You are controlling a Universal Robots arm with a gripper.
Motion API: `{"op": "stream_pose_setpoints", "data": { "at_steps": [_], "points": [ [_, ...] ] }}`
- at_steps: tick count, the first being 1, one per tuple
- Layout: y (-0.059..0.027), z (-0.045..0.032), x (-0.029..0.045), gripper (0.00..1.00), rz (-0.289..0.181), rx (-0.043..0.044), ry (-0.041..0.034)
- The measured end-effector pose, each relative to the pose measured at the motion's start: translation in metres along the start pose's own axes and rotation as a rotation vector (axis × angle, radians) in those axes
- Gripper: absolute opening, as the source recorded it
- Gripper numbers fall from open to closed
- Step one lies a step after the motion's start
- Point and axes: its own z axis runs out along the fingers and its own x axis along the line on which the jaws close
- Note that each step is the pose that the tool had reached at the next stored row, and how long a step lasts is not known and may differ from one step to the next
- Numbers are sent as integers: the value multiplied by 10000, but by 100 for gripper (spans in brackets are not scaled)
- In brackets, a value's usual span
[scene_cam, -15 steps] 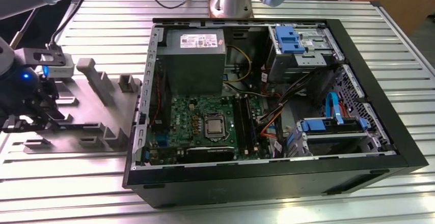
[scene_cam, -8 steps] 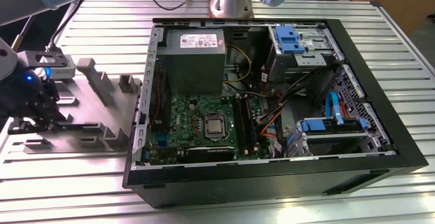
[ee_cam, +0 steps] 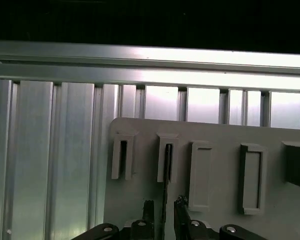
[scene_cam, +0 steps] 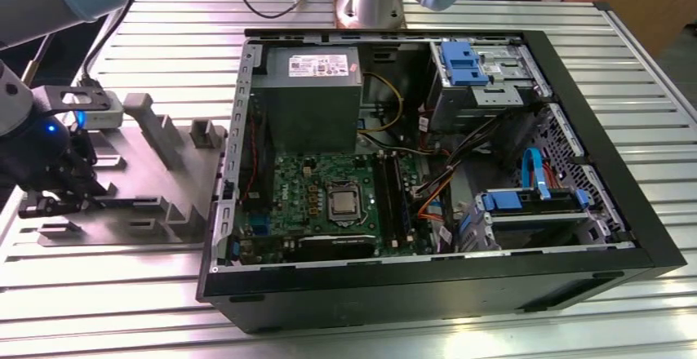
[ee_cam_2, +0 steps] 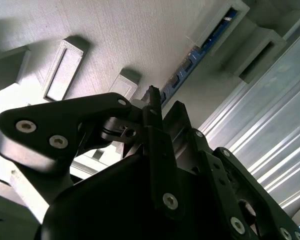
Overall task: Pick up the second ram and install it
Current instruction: 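Pick up the second ram and move it above second insertion slot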
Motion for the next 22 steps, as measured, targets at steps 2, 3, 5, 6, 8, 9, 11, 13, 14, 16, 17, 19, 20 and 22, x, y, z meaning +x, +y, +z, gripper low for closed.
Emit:
{"op": "stream_pose_setpoints", "data": {
  "at_steps": [2,3,5,6,8,9,11,13,14,16,17,19,20,22],
  "points": [
    [0,1,0,30,-1,1,-1],
    [0,1,0,30,-1,1,-1],
    [0,1,0,28,-1,1,-1],
    [0,1,0,22,-1,1,-1],
    [0,0,0,22,-2,1,-1],
    [0,1,0,22,-2,1,-1],
    [0,1,0,22,-2,1,-1],
    [0,1,0,20,-2,1,-1],
    [0,0,0,13,-3,0,0],
    [0,1,0,13,-3,1,0],
    [0,1,0,13,-4,1,-1],
    [0,1,0,13,-4,1,-1],
    [0,1,0,13,-4,1,0],
    [0,1,0,13,-5,1,-1]
  ]
}}
